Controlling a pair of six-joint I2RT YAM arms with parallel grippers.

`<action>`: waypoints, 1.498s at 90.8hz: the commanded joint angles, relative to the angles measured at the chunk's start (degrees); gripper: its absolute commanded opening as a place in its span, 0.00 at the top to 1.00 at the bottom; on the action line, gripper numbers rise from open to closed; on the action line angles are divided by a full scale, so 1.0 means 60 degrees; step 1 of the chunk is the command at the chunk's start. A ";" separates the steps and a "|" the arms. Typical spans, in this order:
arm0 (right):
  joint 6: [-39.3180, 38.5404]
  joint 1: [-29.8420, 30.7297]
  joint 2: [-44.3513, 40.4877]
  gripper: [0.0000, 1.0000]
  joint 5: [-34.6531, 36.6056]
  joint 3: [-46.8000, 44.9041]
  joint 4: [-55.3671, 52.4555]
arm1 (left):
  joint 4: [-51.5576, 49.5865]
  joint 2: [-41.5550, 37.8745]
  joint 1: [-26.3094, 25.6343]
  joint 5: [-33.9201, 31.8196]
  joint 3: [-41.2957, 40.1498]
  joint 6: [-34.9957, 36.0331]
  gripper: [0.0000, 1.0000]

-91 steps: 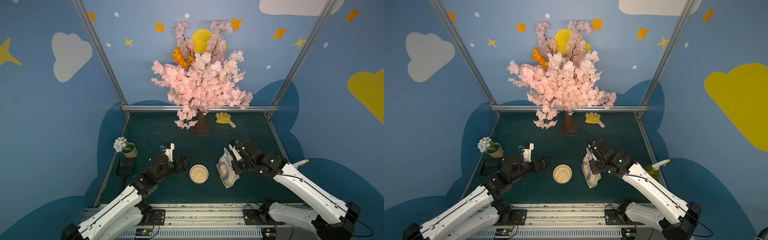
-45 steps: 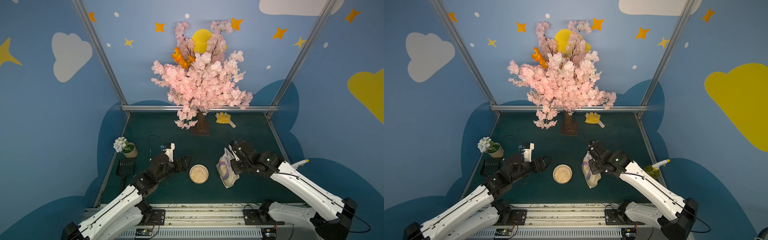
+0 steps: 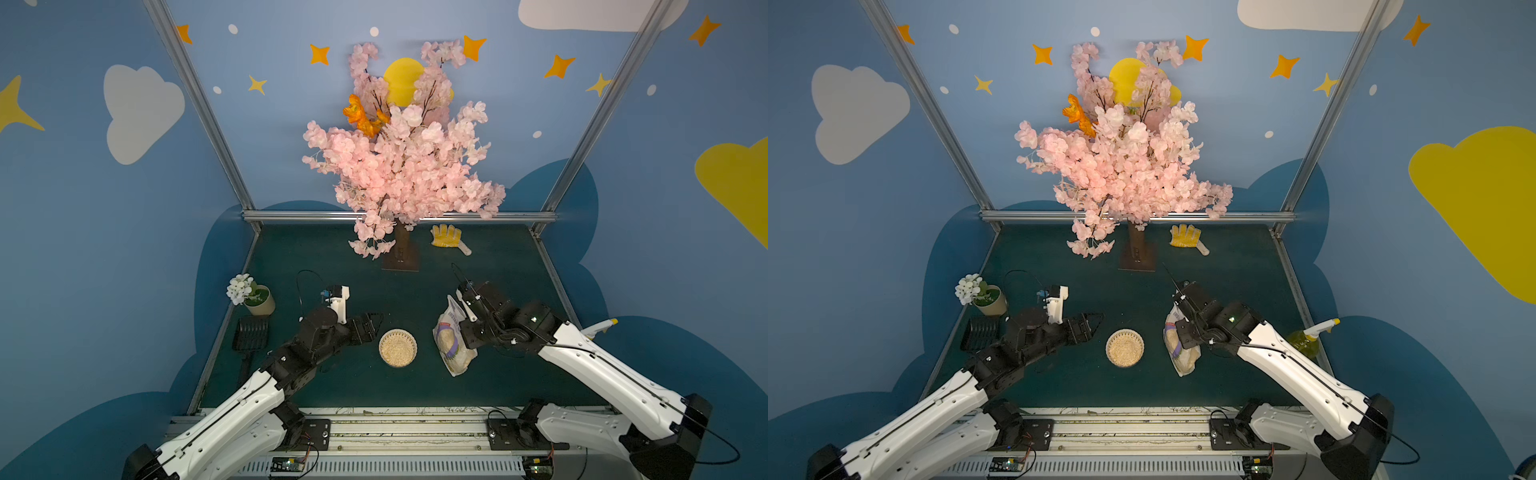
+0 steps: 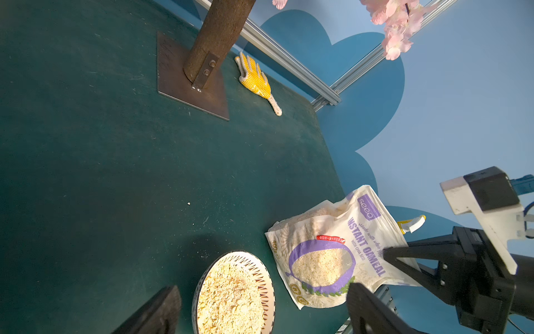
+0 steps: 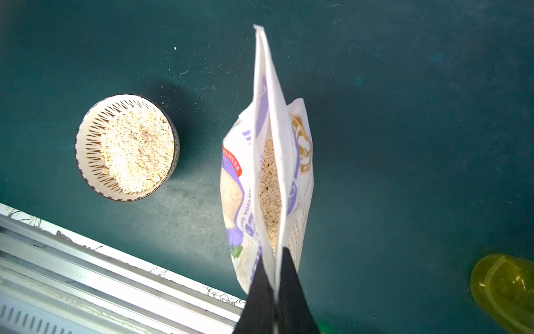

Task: Pour the oats into the breakfast bowl
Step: Close the oats bag at the center of the board.

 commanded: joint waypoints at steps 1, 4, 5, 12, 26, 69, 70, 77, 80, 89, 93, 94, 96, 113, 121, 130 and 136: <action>0.0128 -0.0022 0.0035 1.00 0.0212 0.0203 0.0296 | 0.0180 -0.0070 -0.0021 -0.0020 -0.0068 0.0020 0.06; 0.0046 -0.0034 -0.0015 1.00 0.0194 0.0101 0.0575 | 0.0187 -0.0061 -0.0035 -0.0030 -0.0072 0.0013 0.06; 0.0037 -0.0032 -0.0033 1.00 0.0147 0.0032 0.0695 | 0.0191 -0.0059 -0.0035 -0.0030 -0.0073 0.0009 0.06; 0.0067 -0.0191 0.0026 1.00 0.0016 -0.0123 0.1029 | 0.0234 -0.0072 -0.0037 -0.0031 -0.0118 -0.0008 0.06; -0.0067 -0.0329 0.0551 0.60 -0.0044 0.0135 0.1064 | 0.0281 -0.0046 -0.0033 -0.0009 -0.0138 -0.0024 0.06; -0.0262 -0.0342 0.1098 1.00 0.0009 0.0748 0.1085 | 0.0341 0.0062 -0.0034 -0.0035 -0.0134 0.0017 0.07; -0.0220 -0.0347 0.1073 1.00 0.0026 0.0729 0.1111 | 0.0341 0.0076 -0.0035 -0.0033 -0.0133 0.0019 0.07; -0.0223 -0.0369 0.0858 1.00 0.0015 0.0446 0.1563 | 0.0287 0.0084 -0.0035 -0.0042 -0.0092 0.0045 0.08; -0.0232 -0.0402 0.0812 1.00 -0.0043 0.0327 0.1738 | 0.0285 0.0074 -0.0039 -0.0045 -0.0099 0.0035 0.08; -0.0203 -0.0463 0.0911 0.67 -0.0009 0.0411 0.1646 | 0.0268 0.0073 -0.0035 -0.0046 -0.0102 0.0058 0.07; -0.0197 -0.0456 0.0952 0.55 0.0108 0.0456 0.1643 | 0.0275 0.0068 -0.0030 -0.0046 -0.0112 0.0050 0.07; -0.0201 -0.0463 0.0956 0.53 0.0127 0.0458 0.1639 | 0.0279 0.0071 -0.0032 -0.0046 -0.0115 0.0050 0.07; -0.0212 -0.0464 0.0981 0.50 0.0159 0.0460 0.1655 | 0.0282 0.0085 -0.0042 -0.0057 -0.0113 0.0050 0.07; -0.0402 -0.0526 0.1222 0.57 0.0238 0.0593 0.1696 | 0.0228 0.0082 -0.0039 -0.0068 -0.0128 0.0057 0.07; -0.0502 -0.0544 0.1346 0.62 0.0258 0.0700 0.1730 | 0.0210 0.0061 -0.0046 -0.0098 -0.0131 0.0057 0.07; -0.0599 -0.0561 0.1568 0.78 0.0228 0.0926 0.1685 | 0.0209 0.0048 -0.0035 -0.0105 -0.0129 0.0049 0.07; -0.0632 -0.0578 0.1681 1.00 0.0254 0.1082 0.1634 | 0.0209 0.0045 -0.0035 -0.0090 -0.0132 0.0044 0.07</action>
